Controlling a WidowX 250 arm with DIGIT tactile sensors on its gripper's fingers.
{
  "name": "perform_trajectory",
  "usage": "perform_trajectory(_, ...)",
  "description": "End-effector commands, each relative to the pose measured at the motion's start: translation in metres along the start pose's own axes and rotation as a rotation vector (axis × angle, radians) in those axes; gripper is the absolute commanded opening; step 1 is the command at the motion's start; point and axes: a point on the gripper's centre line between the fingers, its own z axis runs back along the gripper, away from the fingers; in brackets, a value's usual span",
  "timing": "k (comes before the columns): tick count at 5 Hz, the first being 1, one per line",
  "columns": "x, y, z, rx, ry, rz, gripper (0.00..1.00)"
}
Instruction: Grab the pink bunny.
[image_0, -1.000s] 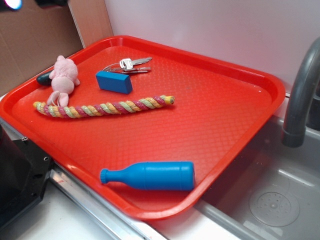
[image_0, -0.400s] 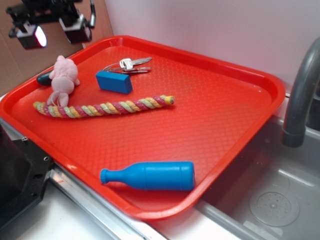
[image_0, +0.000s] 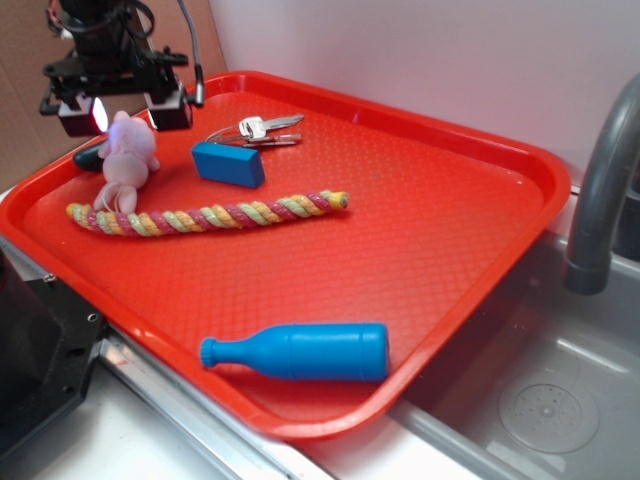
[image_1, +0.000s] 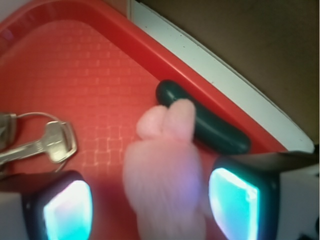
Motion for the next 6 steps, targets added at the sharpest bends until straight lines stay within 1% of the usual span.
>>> perform_trajectory(1,-0.001,0.004,-0.004,-0.014,0.007,-0.004,1.0)
perform_trajectory(2,-0.001,0.004,-0.011,0.017,-0.004,0.032,0.0)
perform_trajectory(4,0.002,0.003,-0.016,0.046,0.004,0.07,0.0)
perform_trajectory(5,0.002,-0.006,0.019,0.087,0.044,0.113,0.0)
perform_trajectory(6,-0.001,-0.024,0.072,-0.024,0.048,0.05,0.0)
